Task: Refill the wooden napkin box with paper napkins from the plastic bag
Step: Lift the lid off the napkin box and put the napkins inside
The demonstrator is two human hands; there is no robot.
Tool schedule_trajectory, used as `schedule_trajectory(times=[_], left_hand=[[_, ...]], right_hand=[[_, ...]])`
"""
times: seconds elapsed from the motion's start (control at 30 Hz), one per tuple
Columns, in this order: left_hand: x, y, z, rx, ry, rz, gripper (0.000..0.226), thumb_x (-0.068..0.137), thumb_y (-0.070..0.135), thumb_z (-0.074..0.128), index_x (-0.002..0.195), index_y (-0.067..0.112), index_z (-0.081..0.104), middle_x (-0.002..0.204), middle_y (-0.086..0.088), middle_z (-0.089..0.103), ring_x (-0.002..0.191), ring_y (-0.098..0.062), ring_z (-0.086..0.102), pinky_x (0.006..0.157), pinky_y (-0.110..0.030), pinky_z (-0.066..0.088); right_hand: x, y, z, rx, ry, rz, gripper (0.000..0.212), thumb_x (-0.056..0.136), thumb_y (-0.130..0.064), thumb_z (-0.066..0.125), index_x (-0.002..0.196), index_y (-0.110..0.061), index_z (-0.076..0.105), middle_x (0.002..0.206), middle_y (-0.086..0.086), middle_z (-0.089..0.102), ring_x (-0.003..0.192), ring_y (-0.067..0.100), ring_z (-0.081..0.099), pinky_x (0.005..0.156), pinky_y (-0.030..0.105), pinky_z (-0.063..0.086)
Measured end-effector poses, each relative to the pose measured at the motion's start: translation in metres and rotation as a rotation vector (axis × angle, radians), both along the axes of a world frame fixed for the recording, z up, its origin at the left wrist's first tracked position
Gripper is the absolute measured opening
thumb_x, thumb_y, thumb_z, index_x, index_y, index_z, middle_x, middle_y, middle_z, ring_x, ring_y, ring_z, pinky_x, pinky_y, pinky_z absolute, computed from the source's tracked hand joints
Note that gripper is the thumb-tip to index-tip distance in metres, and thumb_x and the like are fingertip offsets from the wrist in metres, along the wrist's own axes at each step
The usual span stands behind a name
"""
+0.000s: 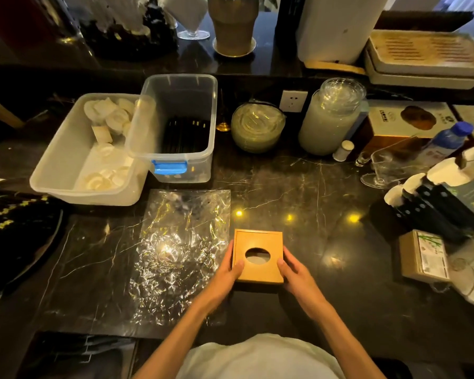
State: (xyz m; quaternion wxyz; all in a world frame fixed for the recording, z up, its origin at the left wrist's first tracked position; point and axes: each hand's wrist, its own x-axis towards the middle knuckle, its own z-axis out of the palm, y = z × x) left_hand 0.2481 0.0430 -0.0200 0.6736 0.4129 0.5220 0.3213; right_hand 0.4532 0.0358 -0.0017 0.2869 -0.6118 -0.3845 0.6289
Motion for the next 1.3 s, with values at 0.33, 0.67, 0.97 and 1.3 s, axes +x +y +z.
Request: schedule_trajectory(times=[0.33,0.67,0.97,1.3], left_hand=[[0.016,0.132,0.003,0.055,0.107,-0.009,0.054,0.102,0.016,0.041,0.147,0.031,0.015,0.145,0.008,0.036,0.127,-0.005,0.041,0.095,-0.007,0.037],[0.019,0.226,-0.002,0.156,0.228,-0.017,0.059,0.103,0.024,0.039,0.153,0.015,0.010,0.159,-0.001,0.022,0.143,-0.013,0.026,0.116,-0.024,0.023],[0.020,0.159,-0.003,0.549,0.987,-0.171,0.057,0.102,0.037,0.019,0.152,0.029,-0.006,0.162,0.001,-0.015,0.147,-0.026,-0.021,0.117,-0.056,-0.007],[0.027,0.145,0.001,0.502,1.218,-0.331,0.068,0.098,0.041,0.032,0.152,0.029,-0.008,0.163,0.005,-0.012,0.146,-0.031,-0.018,0.106,-0.071,-0.011]], right_hand=[[-0.006,0.140,-0.007,0.175,-0.200,0.041,0.045,0.104,-0.011,0.035,0.148,-0.014,0.038,0.138,0.001,0.054,0.121,0.014,0.052,0.094,0.013,0.042],[-0.001,0.234,-0.021,0.260,-0.284,0.064,0.044,0.105,-0.018,0.033,0.148,-0.012,0.037,0.131,0.000,0.055,0.120,0.014,0.054,0.088,0.007,0.039],[-0.013,0.165,-0.012,0.385,-0.818,0.191,0.062,0.103,-0.048,0.025,0.155,-0.029,-0.001,0.165,-0.004,0.000,0.152,0.019,0.005,0.115,0.040,0.025],[-0.016,0.135,-0.009,0.425,-1.010,0.375,0.072,0.099,-0.049,0.038,0.156,-0.023,0.002,0.166,0.001,0.001,0.152,0.027,0.000,0.112,0.054,0.034]])
